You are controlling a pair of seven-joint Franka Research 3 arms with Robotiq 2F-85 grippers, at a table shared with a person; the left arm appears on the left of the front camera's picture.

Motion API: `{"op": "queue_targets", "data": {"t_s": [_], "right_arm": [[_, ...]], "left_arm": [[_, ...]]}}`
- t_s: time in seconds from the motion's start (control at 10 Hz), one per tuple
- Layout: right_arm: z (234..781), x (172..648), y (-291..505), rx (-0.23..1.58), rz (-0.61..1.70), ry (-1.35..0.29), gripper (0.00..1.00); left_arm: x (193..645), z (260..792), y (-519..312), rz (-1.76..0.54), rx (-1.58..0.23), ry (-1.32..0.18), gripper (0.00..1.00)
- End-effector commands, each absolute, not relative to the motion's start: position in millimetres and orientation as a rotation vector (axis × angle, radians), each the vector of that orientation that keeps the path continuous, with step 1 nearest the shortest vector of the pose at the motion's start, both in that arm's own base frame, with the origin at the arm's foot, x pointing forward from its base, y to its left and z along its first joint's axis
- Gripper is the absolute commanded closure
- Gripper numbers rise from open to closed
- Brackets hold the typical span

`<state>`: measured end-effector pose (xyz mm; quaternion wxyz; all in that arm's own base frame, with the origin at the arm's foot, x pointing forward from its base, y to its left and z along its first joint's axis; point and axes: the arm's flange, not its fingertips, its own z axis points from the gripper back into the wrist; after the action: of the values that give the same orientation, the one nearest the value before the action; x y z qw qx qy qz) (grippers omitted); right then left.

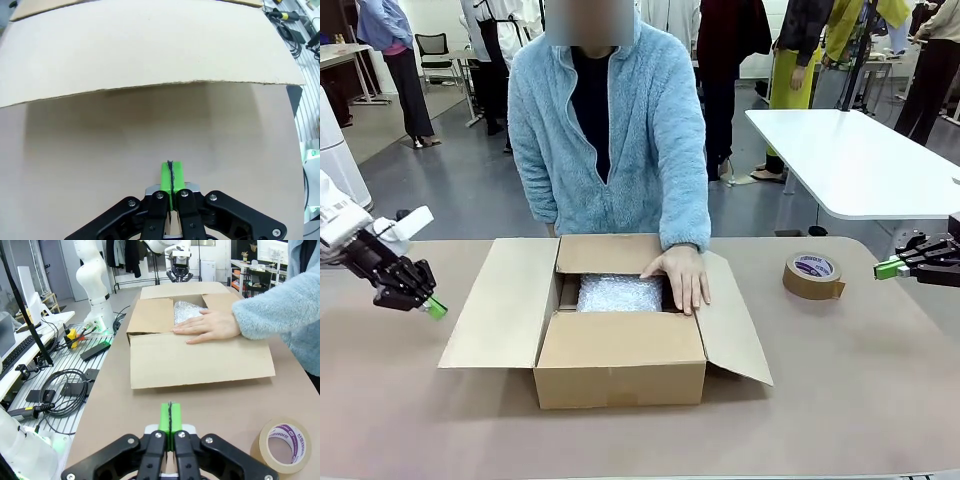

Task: Wrap the clocks to prevent damage.
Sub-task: Push the right (or left) flap of the Package Box to close it.

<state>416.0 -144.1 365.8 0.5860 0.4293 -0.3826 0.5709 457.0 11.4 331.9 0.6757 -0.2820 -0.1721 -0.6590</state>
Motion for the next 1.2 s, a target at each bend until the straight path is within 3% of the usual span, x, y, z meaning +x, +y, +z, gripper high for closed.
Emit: {"op": "queue_targets", "data": {"t_s": [0.0, 0.7, 1.1], "right_arm": [[365.7, 416.2, -143.9, 1.002, 1.33, -0.894, 0.99], [365.7, 416.2, -143.9, 1.002, 1.33, -0.894, 0.99], [365.7, 416.2, -143.9, 1.002, 1.33, -0.894, 0.99]], "left_arm": [[462.1, 331.5, 3.2, -1.459, -0.665, -0.418, 1.0], [456.7, 327.2, 7.5, -1.477, -0.651, -0.385, 1.0], [455.6, 302.6, -11.8, -1.431, -0.673, -0.463, 1.0]]}}
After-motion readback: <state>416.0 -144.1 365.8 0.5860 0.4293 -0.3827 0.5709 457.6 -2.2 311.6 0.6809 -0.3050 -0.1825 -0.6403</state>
